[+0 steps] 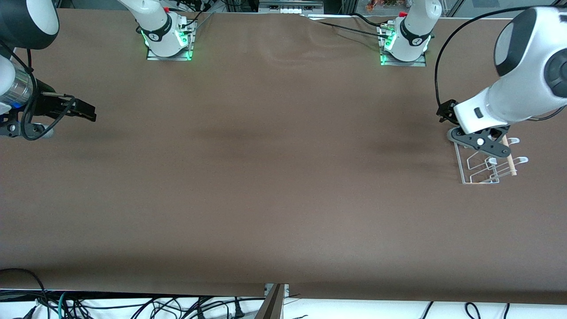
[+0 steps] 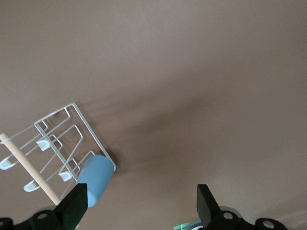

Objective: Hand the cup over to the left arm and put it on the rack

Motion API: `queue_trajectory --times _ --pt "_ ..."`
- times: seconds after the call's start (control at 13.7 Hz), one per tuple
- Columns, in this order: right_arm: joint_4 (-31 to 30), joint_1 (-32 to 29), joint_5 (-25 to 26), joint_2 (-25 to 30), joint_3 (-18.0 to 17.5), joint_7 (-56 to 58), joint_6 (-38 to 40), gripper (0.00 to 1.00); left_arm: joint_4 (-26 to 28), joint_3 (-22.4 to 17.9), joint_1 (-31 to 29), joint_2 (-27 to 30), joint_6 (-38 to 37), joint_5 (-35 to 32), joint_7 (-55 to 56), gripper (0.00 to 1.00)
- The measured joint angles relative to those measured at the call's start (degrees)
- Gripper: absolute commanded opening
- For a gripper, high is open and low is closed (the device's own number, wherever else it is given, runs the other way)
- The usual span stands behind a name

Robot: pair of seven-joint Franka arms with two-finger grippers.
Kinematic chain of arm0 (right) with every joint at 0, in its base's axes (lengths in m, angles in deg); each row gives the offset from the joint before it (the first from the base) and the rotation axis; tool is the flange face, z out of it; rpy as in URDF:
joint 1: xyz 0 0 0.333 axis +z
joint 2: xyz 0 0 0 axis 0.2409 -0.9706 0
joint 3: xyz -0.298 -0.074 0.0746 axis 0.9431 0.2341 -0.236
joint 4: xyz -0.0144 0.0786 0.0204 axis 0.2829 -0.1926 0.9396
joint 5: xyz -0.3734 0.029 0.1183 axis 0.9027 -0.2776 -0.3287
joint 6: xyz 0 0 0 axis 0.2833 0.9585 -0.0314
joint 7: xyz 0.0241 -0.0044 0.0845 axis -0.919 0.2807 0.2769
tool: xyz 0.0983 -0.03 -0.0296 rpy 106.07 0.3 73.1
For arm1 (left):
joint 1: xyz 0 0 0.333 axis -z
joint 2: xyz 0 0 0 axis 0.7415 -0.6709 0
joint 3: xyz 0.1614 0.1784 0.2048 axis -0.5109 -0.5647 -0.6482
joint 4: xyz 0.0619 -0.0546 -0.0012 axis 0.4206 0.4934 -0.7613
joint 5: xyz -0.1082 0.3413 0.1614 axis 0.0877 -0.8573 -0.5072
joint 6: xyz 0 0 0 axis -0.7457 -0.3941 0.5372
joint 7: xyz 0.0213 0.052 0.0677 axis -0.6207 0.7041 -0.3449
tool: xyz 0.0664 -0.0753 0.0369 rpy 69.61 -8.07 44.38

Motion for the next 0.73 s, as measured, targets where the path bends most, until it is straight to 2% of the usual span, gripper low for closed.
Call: queue_trajectory --times 0.15,0.37,0.73 --pt "0.0 0.0 0.0 0.0 0.0 0.0 0.3 0.99 -0.45 -0.31 -0.03 2.44 4.13 1.05 5.31 1.0" --pt "0.0 0.0 0.0 0.0 0.0 0.0 0.47 0.99 1.02 -0.72 -0.03 4.82 5.98 3.27 17.93 1.0" --pt "0.0 0.02 0.0 0.0 -0.18 0.0 0.5 0.99 9.88 -1.41 -0.14 9.22 12.03 3.42 19.61 1.0"
